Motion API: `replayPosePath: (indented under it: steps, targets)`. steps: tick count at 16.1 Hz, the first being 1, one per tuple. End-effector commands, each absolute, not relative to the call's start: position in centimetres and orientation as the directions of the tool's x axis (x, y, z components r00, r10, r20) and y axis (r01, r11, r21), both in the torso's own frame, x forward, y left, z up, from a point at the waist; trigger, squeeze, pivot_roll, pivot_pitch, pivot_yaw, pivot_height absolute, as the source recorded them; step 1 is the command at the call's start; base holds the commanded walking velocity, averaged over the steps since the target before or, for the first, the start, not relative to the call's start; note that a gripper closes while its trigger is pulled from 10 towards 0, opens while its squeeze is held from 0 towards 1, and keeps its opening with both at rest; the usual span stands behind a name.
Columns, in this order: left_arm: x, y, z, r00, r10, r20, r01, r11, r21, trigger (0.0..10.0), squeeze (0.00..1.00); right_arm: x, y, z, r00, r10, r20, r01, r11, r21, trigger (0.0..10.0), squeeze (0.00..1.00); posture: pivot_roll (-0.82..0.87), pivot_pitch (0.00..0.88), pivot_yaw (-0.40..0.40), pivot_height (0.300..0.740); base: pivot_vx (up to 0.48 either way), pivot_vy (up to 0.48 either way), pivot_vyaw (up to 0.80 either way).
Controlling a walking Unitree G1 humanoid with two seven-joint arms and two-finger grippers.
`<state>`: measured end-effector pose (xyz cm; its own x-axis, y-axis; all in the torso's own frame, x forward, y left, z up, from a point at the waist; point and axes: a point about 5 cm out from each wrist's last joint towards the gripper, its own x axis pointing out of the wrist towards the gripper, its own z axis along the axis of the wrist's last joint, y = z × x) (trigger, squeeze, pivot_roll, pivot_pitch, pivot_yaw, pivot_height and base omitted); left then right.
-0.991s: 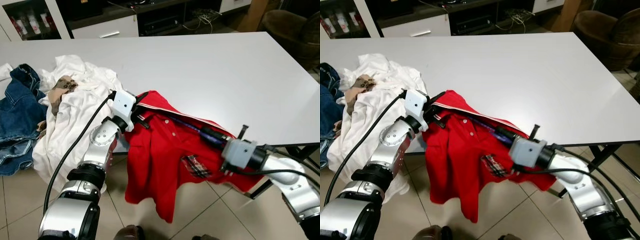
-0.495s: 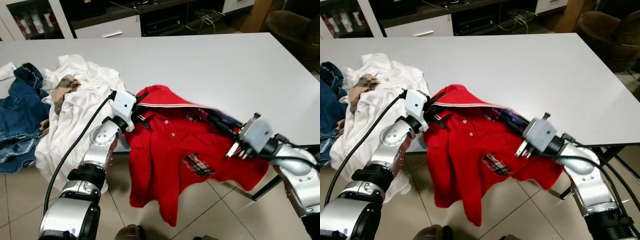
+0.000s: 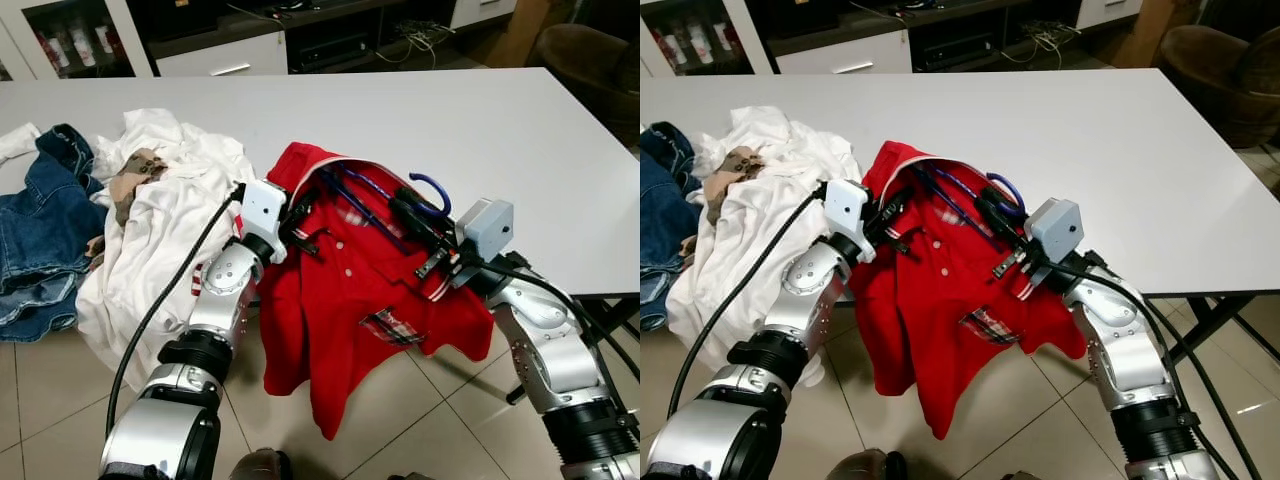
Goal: Hang hanger
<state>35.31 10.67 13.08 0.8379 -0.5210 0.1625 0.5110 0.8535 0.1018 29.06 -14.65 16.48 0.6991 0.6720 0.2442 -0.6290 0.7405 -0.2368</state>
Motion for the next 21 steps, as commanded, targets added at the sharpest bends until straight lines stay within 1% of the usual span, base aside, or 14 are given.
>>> replayPosePath:
  steps: [1, 2, 4, 6, 7, 9, 11, 13, 15, 17, 19, 21]
  targets:
    - [35.3, 10.6, 12.8, 0.843, -0.519, 0.145, 0.510, 0.855, 0.095, 10.0, 0.00, 29.0, -14.2, 17.9, 0.669, 0.673, 0.315, -0.640, 0.737, -0.218, 10.0, 0.00, 0.02, 0.000, 0.064, 0.740, 0.000, 0.000, 0.00]
    - [35.3, 10.5, 12.8, 0.844, -0.515, 0.148, 0.507, 0.857, 0.092, 10.0, 0.00, 29.1, -14.2, 18.0, 0.664, 0.676, 0.319, -0.655, 0.732, -0.189, 10.0, 0.00, 0.03, 0.000, 0.059, 0.740, 0.000, 0.000, 0.00]
    - [35.2, 10.5, 12.6, 0.849, -0.508, 0.148, 0.500, 0.861, 0.090, 10.0, 0.00, 29.1, -14.9, 17.7, 0.666, 0.692, 0.278, -0.667, 0.720, -0.191, 10.0, 0.00, 0.02, 0.000, 0.056, 0.740, 0.000, 0.000, 0.00]
    - [35.1, 10.6, 12.5, 0.855, -0.499, 0.142, 0.492, 0.866, 0.086, 10.0, 0.00, 29.0, -15.9, 17.1, 0.685, 0.692, 0.227, -0.652, 0.722, -0.231, 10.0, 0.00, 0.02, 0.000, 0.048, 0.740, 0.000, 0.000, 0.00]
    - [35.0, 10.8, 12.1, 0.864, -0.488, 0.127, 0.487, 0.873, 0.036, 10.0, 0.00, 28.7, -16.2, 16.4, 0.695, 0.697, 0.177, -0.638, 0.711, -0.295, 10.0, 0.00, 0.02, 0.000, 0.044, 0.740, 0.000, 0.000, 0.00]
    - [34.9, 10.7, 11.8, 0.856, -0.505, 0.115, 0.510, 0.860, -0.016, 10.0, 0.00, 28.3, -16.3, 15.8, 0.700, 0.699, 0.144, -0.629, 0.699, -0.340, 10.0, 0.00, 0.02, 0.000, 0.040, 0.740, 0.000, 0.000, 0.00]
    - [34.9, 11.2, 11.8, 0.857, -0.504, 0.106, 0.507, 0.862, -0.009, 10.0, 0.00, 28.0, -16.6, 15.2, 0.720, 0.683, 0.123, -0.605, 0.705, -0.370, 10.0, 0.00, 0.02, 0.000, 0.037, 0.740, 0.000, 0.000, 0.00]
    - [34.8, 12.4, 11.9, 0.862, -0.499, 0.086, 0.494, 0.867, 0.073, 10.0, 0.00, 27.9, -17.4, 14.7, 0.773, 0.622, 0.124, -0.525, 0.737, -0.425, 10.0, 0.00, 0.02, 0.000, 0.031, 0.740, 0.000, 0.000, 0.00]
    - [34.2, 13.0, 11.4, 0.865, -0.499, 0.050, 0.490, 0.863, 0.121, 10.0, 0.00, 27.4, -17.5, 14.5, 0.788, 0.599, 0.144, -0.499, 0.758, -0.420, 10.0, 0.00, 0.02, 0.000, 0.034, 0.740, 0.000, 0.000, 0.00]
    - [33.0, 13.0, 10.6, 0.831, -0.556, 0.006, 0.548, 0.821, 0.159, 10.0, 0.00, 26.9, -17.3, 14.0, 0.791, 0.594, 0.145, -0.499, 0.764, -0.410, 10.0, 0.00, 0.02, 0.000, 0.034, 0.740, 0.000, 0.000, 0.00]
    - [31.8, 12.5, 10.5, 0.780, -0.626, -0.010, 0.616, 0.765, 0.190, 10.0, 0.00, 26.3, -16.8, 13.5, 0.783, 0.606, 0.141, -0.511, 0.756, -0.410, 10.0, 0.00, 0.03, 0.000, 0.031, 0.740, 0.000, 0.000, 0.00]
    - [31.5, 12.4, 10.7, 0.757, -0.653, -0.020, 0.641, 0.736, 0.216, 10.0, 0.00, 26.1, -16.4, 13.3, 0.775, 0.615, 0.145, -0.515, 0.748, -0.418, 10.0, 0.00, 0.03, 0.000, 0.029, 0.740, 0.000, 0.000, 0.00]
